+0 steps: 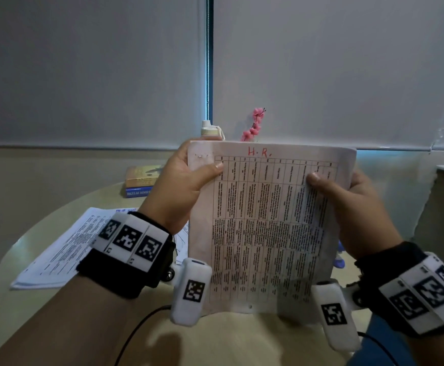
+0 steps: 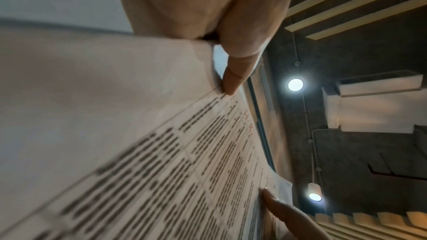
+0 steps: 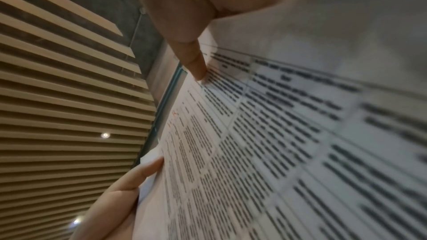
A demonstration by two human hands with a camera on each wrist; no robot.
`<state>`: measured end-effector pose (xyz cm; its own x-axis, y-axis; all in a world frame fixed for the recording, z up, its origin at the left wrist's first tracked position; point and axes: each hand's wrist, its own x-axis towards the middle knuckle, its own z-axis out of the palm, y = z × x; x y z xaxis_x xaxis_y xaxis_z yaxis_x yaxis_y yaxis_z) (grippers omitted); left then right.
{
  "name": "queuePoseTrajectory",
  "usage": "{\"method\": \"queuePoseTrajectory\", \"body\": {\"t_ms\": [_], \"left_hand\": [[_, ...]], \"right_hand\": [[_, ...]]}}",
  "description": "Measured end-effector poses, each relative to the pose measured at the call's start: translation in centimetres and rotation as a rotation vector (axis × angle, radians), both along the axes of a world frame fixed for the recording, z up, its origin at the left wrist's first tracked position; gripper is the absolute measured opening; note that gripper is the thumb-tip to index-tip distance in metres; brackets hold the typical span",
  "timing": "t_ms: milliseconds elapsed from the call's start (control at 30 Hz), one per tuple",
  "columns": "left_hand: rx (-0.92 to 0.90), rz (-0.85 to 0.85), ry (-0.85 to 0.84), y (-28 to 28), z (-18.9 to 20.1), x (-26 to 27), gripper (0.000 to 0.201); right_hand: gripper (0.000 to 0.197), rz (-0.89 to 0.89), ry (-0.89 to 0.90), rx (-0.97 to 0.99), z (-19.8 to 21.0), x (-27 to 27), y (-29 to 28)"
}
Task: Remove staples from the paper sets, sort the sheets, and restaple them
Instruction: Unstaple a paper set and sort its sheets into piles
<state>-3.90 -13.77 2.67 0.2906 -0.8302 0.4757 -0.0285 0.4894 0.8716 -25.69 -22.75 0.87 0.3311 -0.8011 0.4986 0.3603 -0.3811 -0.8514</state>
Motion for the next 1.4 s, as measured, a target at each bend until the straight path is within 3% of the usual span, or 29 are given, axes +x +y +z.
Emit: {"method": "queuePoseTrajectory", "body": {"t_ms": [133, 400, 533, 633, 767, 833, 933, 1000, 1133, 1267, 1400], "left_hand": [[0.072, 0.003, 0.053, -0.4, -1.7, -0.1, 0.021], [0.147, -0.038, 0.106, -0.4, -3.2, 0.1, 0.018], [0.184, 0.013, 0.042, -0.3, -4.4, 0.0, 0.018], [0.182, 0.043, 0.03, -0.1, -4.9, -0.2, 0.017], [0.163, 0.055, 0.019, 0.0, -4.8, -0.1, 0.023], [0.162, 0.062, -0.004, 0.1, -5.1, -0.1, 0.027], [0.186, 0.078, -0.028, 0.2, -5.9, -0.3, 0.017], [0.201, 0.078, -0.034, 0.1, -6.0, -0.3, 0.016], [0.24, 0.025, -0.031, -0.5, -5.2, 0.7, 0.016], [0.301, -0.019, 0.094, -2.2, -5.8, 2.1, 0.02], [0.407, 0.015, 0.185, -4.1, -8.9, 2.5, 0.025]], "right_hand": [[0.013, 0.027, 0.081, 0.066, -1.9, -0.1, -0.2], [0.059, 0.1, 0.222, 0.142, -6.1, -1.2, 0.1], [0.042, 0.094, 0.282, 0.205, -7.4, -1.6, 0.3], [0.065, 0.121, 0.326, 0.198, -7.8, -1.8, 0.6], [0.025, 0.079, 0.328, 0.197, -7.3, -1.8, 0.7], [0.022, 0.054, 0.37, 0.193, -7.6, -1.8, 0.7], [0.023, 0.057, 0.431, 0.218, -8.4, -1.9, 0.8], [0.036, 0.084, 0.464, 0.233, -8.6, -2.0, 0.6], [0.019, 0.078, 0.572, 0.218, -7.8, -2.4, 0.4], [0.02, 0.126, 0.718, 0.222, -7.5, -3.1, -0.7], [0.015, 0.114, 0.897, 0.232, -9.0, -2.5, -2.1]]}}
